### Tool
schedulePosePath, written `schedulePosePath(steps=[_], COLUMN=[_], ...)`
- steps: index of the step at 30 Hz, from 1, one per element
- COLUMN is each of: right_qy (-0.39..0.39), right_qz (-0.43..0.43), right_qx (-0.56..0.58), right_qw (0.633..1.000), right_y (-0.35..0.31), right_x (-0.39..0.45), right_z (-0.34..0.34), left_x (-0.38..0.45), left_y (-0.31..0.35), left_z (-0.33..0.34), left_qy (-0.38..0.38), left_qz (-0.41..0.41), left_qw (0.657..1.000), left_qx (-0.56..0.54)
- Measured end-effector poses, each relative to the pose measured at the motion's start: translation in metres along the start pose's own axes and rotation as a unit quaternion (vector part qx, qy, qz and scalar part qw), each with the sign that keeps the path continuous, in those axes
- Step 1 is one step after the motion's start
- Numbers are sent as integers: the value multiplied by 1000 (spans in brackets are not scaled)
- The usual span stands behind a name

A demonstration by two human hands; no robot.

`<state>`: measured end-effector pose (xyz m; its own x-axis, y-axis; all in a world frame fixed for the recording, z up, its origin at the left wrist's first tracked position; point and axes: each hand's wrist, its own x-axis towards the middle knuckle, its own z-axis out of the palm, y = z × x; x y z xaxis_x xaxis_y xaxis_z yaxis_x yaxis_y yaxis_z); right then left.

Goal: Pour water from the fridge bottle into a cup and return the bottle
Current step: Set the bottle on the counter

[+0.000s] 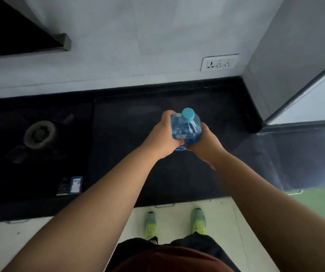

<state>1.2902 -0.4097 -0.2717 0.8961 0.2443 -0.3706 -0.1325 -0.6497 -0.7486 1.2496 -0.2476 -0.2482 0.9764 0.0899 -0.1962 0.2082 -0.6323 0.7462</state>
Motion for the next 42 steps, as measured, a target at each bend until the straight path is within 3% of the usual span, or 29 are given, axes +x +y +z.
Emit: schedulePosePath(steps=[13, 25, 30, 34, 37, 42], right_qy=[-41, -69, -84, -73, -15, 29], right_qz=[33, 91, 121, 85, 60, -87], right_qx=[-43, -95, -159, -194, -160, -154], right_qw=[998, 989, 976, 975, 985, 984], right_y=[39, 41, 35, 13, -6, -43], right_x=[45, 50, 42, 12, -8, -14], right_z=[7, 10, 1, -28, -54, -77], left_x=[39, 43, 36, 20, 4, -25], left_y=[-21, -30, -20, -10, 3, 36], left_z=[50, 61, 44, 13, -13, -54], left_qy=[2, -21, -76, -88, -77, 25], left_qz=[-64, -106, -144, -150, -173, -146], left_qw=[996, 993, 986, 984, 982, 988], left_qx=[68, 48, 26, 41, -20, 46])
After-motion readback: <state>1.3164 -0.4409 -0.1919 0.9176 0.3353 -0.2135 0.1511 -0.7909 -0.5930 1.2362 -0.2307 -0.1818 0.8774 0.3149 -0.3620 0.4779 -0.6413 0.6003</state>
